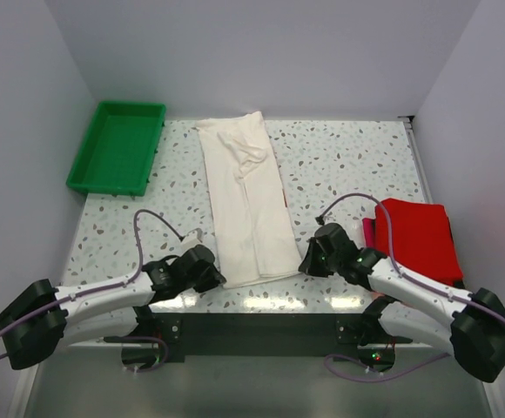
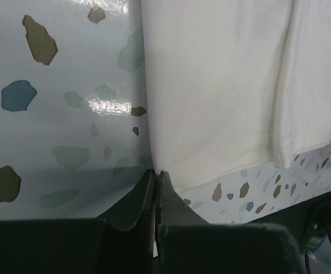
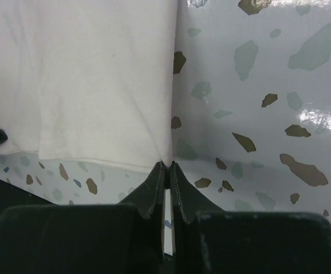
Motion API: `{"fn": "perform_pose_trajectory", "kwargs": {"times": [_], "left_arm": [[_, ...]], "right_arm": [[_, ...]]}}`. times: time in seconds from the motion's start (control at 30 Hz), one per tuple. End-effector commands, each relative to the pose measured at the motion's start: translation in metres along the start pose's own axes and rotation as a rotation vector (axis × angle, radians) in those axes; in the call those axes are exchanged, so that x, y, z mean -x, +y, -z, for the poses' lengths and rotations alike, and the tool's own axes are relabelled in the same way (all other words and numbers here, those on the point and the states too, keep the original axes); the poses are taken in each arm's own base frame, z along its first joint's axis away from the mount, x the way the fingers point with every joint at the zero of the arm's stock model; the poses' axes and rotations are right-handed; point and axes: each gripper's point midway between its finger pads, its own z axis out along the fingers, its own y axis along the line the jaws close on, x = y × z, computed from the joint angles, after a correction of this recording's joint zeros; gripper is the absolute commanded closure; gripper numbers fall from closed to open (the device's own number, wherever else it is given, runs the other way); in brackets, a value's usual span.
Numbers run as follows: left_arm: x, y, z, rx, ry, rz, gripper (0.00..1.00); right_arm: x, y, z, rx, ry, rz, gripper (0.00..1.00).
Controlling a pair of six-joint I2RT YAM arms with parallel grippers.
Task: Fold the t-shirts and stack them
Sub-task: Fold the tshirt
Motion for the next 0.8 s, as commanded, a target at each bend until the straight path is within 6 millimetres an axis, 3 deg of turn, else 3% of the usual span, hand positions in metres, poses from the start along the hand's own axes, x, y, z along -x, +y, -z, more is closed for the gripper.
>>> {"fn": "perform_pose_trajectory", "kwargs": {"times": [0.0,0.3,0.4,0.5,0.6,0.67,0.7,0.73,0.77], "left_arm": [[-0.009,0.011,0.009,0.028,0.037,-0.005,1.00],[-0.029,-0.009,0.027,-0.025,0.106,-0.039,1.00],[-0.027,-0.019,0.031,-0.030,0.095,-0.060,1.00],[-0.010,-0.035,0.035,-0.059,0.028,-0.071,1.00],[0.024,-0.052,0.041,-0.059,-0.079,-0.092,1.00],[0.059,-0.062,0.044,-0.036,-0.169,-0.069,1.00],[0.071,-0.065,0.044,-0.037,-0.193,-0.077,1.00],[0.082,-0.071,0.043,-0.041,-0.209,-0.072,1.00],[0.099,-0.069,0.041,-0.030,-0.239,-0.047,1.00]], "right_arm": [[-0.004,-0.004,0.008,0.000,0.004,-0.013,1.00],[-0.021,0.007,0.027,0.129,0.033,-0.023,1.00],[-0.018,0.013,0.033,0.159,0.018,-0.021,1.00],[0.001,0.024,0.040,0.162,-0.029,-0.004,1.00],[0.032,0.042,0.048,0.161,-0.096,0.037,1.00],[0.045,0.044,0.040,0.107,-0.098,0.055,1.00],[0.064,0.061,0.046,0.131,-0.130,0.079,1.00],[0.072,0.056,0.033,0.061,-0.132,0.086,1.00],[0.092,0.072,0.037,0.075,-0.168,0.103,1.00]]}}
